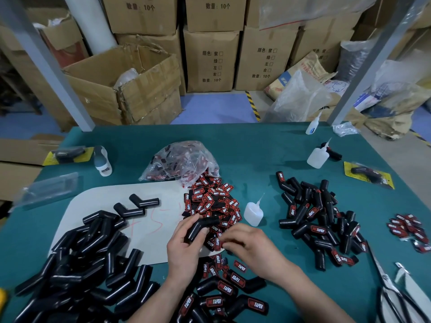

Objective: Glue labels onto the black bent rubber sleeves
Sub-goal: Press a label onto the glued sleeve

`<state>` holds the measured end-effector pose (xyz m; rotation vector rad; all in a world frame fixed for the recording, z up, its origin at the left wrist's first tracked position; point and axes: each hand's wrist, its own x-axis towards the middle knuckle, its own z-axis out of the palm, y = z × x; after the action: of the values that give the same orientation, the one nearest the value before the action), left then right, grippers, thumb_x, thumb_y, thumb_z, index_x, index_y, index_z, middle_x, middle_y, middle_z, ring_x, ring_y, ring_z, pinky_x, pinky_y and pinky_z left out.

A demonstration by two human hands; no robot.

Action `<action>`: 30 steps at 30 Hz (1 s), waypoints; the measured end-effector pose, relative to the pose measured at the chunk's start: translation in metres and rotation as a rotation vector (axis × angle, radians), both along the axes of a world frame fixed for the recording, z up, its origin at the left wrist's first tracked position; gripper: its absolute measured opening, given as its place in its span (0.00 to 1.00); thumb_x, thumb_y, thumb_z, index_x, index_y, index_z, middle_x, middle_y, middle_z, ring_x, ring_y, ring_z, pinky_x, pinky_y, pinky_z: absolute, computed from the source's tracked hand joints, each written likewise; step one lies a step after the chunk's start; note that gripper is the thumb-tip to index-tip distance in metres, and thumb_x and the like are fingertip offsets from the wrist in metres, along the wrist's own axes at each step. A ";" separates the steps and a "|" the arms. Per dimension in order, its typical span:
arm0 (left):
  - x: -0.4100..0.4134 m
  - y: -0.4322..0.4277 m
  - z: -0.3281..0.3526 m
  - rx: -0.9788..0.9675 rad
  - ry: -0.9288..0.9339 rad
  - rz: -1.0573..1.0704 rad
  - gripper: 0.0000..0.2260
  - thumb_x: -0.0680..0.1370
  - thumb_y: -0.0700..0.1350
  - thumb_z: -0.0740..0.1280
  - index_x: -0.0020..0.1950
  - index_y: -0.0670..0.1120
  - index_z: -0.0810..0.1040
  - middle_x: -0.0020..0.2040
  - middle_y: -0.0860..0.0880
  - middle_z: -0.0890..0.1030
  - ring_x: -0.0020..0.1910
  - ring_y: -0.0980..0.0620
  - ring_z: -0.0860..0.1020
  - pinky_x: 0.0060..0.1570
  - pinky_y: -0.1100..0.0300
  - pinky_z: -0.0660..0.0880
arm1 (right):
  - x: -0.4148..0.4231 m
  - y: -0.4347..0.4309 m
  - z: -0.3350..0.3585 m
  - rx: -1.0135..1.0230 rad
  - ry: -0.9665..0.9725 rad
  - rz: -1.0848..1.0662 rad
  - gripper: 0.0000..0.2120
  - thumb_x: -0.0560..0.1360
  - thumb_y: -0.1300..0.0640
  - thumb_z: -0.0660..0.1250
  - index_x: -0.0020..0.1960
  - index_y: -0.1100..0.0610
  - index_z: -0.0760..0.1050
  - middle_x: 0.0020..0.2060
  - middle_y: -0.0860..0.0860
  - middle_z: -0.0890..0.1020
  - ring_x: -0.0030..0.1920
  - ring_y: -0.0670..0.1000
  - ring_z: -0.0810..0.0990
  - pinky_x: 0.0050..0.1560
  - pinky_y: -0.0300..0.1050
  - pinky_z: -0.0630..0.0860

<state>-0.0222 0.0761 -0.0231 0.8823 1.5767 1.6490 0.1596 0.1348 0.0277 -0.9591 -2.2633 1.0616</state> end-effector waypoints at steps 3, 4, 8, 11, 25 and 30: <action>0.000 -0.002 -0.002 0.008 0.055 -0.053 0.20 0.76 0.36 0.75 0.59 0.60 0.85 0.59 0.59 0.83 0.59 0.61 0.81 0.55 0.72 0.74 | 0.002 0.004 0.007 -0.098 0.187 -0.169 0.13 0.74 0.59 0.76 0.54 0.45 0.82 0.44 0.44 0.83 0.43 0.43 0.81 0.46 0.38 0.78; 0.001 -0.003 -0.002 0.015 0.089 -0.078 0.21 0.76 0.36 0.75 0.60 0.61 0.85 0.59 0.58 0.83 0.59 0.60 0.81 0.57 0.71 0.75 | 0.002 0.005 0.009 -0.013 0.216 -0.194 0.10 0.73 0.59 0.76 0.52 0.47 0.83 0.45 0.43 0.84 0.45 0.45 0.83 0.48 0.38 0.78; 0.003 -0.007 -0.004 0.010 0.043 -0.162 0.22 0.76 0.35 0.75 0.59 0.61 0.84 0.60 0.55 0.83 0.59 0.54 0.82 0.51 0.60 0.82 | 0.004 0.006 0.011 0.158 0.218 -0.153 0.10 0.76 0.66 0.72 0.54 0.56 0.85 0.49 0.46 0.82 0.50 0.47 0.82 0.50 0.37 0.77; 0.005 -0.006 -0.005 0.026 0.094 -0.187 0.16 0.75 0.40 0.76 0.56 0.59 0.85 0.59 0.55 0.83 0.61 0.51 0.82 0.55 0.50 0.83 | 0.002 0.004 0.009 0.224 0.173 -0.093 0.10 0.76 0.68 0.71 0.55 0.59 0.84 0.49 0.51 0.81 0.50 0.46 0.81 0.51 0.37 0.78; 0.006 -0.005 -0.001 0.009 0.170 -0.229 0.17 0.74 0.46 0.75 0.59 0.63 0.84 0.60 0.58 0.83 0.62 0.54 0.81 0.63 0.44 0.79 | 0.002 0.006 0.002 0.344 0.021 -0.037 0.05 0.78 0.58 0.70 0.53 0.54 0.83 0.46 0.47 0.79 0.49 0.47 0.78 0.51 0.43 0.76; 0.005 -0.006 -0.003 0.012 0.163 -0.225 0.13 0.74 0.46 0.76 0.57 0.56 0.85 0.59 0.57 0.83 0.62 0.52 0.81 0.62 0.40 0.79 | 0.001 0.006 0.003 0.341 0.013 -0.036 0.05 0.78 0.57 0.71 0.53 0.54 0.84 0.46 0.46 0.79 0.50 0.47 0.78 0.51 0.42 0.76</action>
<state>-0.0174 0.0705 -0.0264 1.1807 1.5126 1.4597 0.1606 0.1404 0.0307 -0.8411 -2.3076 0.6341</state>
